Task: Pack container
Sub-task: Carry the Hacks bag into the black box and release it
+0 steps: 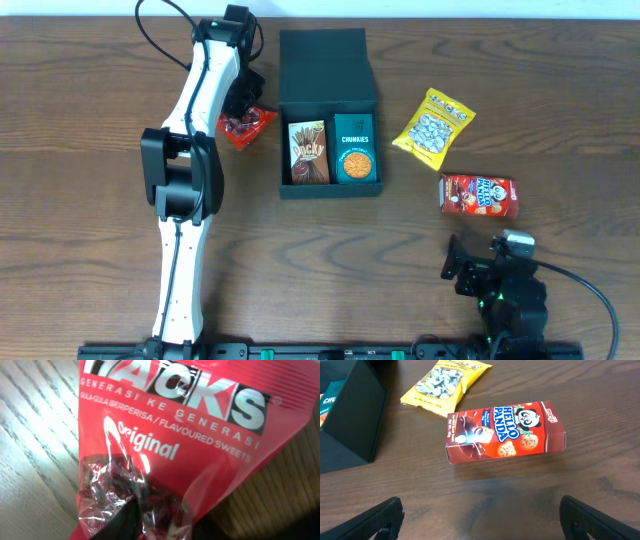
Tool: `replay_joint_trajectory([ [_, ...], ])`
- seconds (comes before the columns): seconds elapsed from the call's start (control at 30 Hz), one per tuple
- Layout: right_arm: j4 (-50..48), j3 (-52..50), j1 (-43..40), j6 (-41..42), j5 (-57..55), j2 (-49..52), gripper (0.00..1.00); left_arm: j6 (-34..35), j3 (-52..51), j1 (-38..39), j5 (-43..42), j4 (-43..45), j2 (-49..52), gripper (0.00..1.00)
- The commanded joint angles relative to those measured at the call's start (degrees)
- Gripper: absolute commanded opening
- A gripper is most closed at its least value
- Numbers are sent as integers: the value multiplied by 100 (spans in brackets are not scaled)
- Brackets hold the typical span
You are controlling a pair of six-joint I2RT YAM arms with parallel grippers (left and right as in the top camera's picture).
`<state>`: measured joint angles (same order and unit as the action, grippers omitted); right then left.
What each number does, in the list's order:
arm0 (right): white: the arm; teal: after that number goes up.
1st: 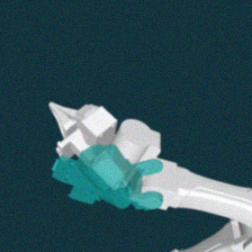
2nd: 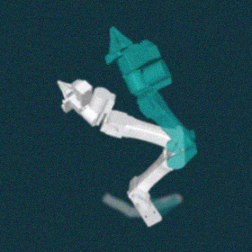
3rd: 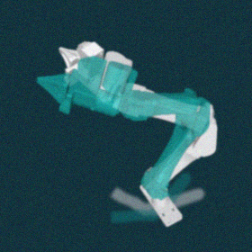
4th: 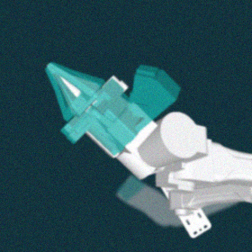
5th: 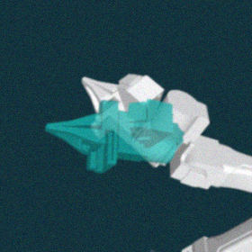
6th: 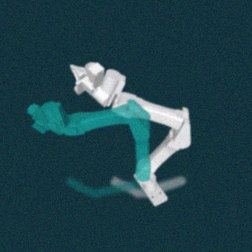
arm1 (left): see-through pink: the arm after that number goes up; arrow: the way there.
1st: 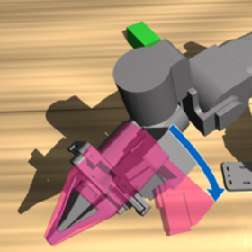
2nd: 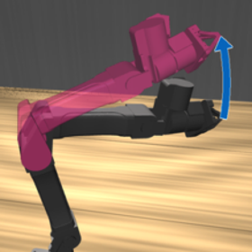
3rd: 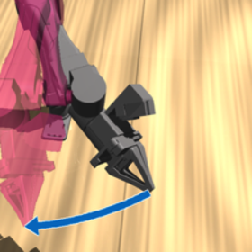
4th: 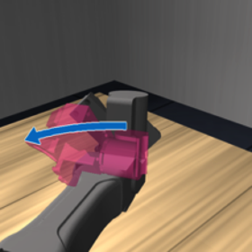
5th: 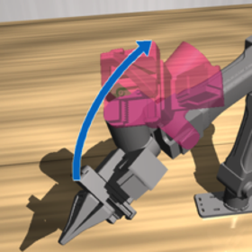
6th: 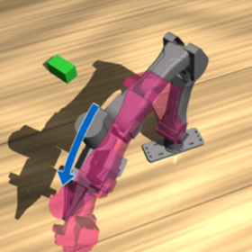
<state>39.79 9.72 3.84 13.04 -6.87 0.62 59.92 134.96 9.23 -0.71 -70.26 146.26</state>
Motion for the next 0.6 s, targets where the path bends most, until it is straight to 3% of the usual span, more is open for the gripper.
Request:
replay_joint_trajectory([
  [0.0, 17, -46, 37, 63, 2, -31, 99, -44, -133, -28, 87, -13, 66, 19],
  [0.1, 17, -46, 37, 66, 2, -31, 99, -170, -133, -28, 94, -24, 66, 6],
  [0.37, 17, -46, 37, 66, 2, -31, 99, -302, 153, -26, 319, -369, 52, 6],
  [0.57, 17, -46, 37, 63, 2, -31, 99, -564, 1027, 46, 938, -960, -22, 6],
])
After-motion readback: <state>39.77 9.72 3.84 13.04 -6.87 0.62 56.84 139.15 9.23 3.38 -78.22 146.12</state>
